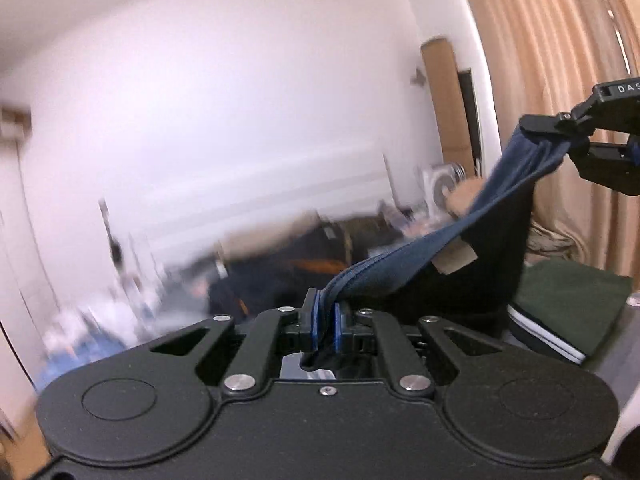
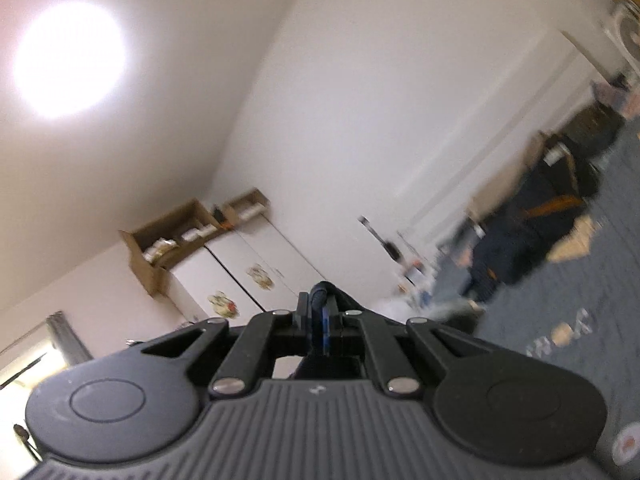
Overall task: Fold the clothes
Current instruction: 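Lift the navy T-shirt up with both grippers and shake it open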
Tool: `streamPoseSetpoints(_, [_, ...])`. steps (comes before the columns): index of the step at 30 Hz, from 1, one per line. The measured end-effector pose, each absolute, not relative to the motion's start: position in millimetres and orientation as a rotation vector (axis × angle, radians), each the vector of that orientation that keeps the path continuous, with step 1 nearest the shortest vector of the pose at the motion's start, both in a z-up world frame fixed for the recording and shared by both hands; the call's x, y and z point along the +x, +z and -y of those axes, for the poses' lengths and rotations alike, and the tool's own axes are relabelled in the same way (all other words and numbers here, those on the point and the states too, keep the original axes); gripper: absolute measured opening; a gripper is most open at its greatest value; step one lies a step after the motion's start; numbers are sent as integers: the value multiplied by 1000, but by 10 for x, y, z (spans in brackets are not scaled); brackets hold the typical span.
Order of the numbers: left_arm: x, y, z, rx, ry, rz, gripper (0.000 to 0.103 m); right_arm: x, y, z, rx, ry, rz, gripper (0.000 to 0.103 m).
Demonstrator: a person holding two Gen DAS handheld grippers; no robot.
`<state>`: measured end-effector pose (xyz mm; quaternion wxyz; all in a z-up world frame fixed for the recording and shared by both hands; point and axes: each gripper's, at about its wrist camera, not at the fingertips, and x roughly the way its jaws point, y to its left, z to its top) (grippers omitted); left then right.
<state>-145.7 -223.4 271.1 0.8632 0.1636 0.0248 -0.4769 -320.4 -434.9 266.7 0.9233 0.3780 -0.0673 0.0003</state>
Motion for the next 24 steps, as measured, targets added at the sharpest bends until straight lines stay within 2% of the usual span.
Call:
streamPoseSetpoints(6, [-1801,3319,2201,356,-981,108,7,-3388,3091,4313,717,10,213,4])
streamPoseSetpoints(10, [-1903,3315,2316,356,-995,108,7,-3382,3068,4361,705,-26,194,4])
streamPoseSetpoints(15, [-1688,2796,2628,341,-1033,-28,7,-3282,2805,4431,708,-87,131,4])
streamPoseSetpoints(24, [-1171,1427,3055,332,-1060,-351,7,-2928,1614,4664,820,-218,-78,4])
